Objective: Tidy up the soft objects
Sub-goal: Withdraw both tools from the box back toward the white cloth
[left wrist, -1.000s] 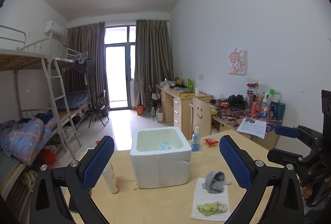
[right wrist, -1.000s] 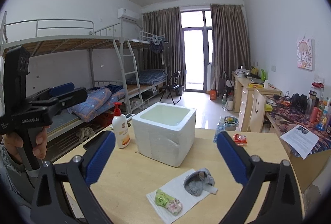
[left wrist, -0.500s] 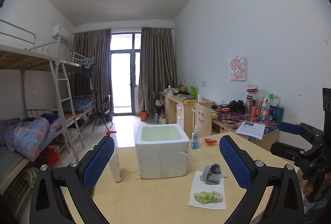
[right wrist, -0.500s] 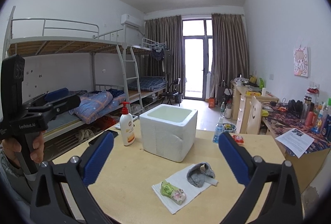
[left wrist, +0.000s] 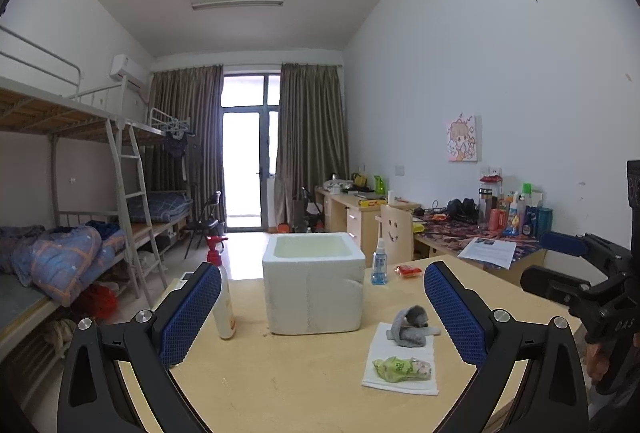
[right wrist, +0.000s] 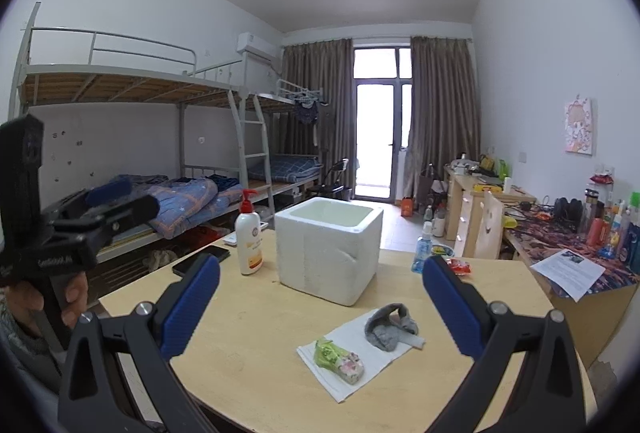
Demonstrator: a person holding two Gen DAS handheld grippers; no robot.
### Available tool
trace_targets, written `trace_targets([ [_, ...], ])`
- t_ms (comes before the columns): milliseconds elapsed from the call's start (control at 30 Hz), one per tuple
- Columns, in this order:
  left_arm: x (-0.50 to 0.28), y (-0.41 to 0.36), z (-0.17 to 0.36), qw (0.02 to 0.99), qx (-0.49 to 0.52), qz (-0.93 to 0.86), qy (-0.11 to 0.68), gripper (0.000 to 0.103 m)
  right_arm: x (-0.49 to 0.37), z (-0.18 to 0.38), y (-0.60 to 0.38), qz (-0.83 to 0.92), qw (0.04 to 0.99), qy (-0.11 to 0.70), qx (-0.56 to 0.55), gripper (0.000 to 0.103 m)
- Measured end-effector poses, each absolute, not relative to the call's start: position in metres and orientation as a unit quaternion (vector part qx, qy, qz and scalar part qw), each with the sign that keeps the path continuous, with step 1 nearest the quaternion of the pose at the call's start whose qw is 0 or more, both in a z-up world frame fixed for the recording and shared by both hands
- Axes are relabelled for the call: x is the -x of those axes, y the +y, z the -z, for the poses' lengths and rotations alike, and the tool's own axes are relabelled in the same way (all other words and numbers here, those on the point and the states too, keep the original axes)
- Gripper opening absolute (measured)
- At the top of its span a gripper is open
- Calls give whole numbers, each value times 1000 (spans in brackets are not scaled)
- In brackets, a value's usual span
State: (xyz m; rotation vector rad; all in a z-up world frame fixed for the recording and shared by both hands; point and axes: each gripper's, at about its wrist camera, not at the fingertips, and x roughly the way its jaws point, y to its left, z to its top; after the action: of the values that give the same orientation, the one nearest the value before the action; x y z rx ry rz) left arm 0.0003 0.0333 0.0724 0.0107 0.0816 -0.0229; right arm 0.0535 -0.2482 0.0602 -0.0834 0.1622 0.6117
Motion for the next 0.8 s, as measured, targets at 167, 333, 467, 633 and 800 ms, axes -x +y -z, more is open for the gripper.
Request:
trace_targets([
  [167,4,28,-48,999,-16,15,35,102,-52,-45,-249,-284,954,82,41,102],
  [333,4,30,-24,999,-19,7,35,102,-48,-29,-253,-294,951,87,34,102],
  [467,1,35,-10,998,-12,7,54,102,-46,-19,-253,-294,951,89,31,102],
  [633,-5,39,5,997,0,-6,77,102,-46,-8,-252,-292,951,94,39,102],
  [800,-9,38,9,996,5,-9,87,102,-48,0,-256,-301,947,107,33,102],
])
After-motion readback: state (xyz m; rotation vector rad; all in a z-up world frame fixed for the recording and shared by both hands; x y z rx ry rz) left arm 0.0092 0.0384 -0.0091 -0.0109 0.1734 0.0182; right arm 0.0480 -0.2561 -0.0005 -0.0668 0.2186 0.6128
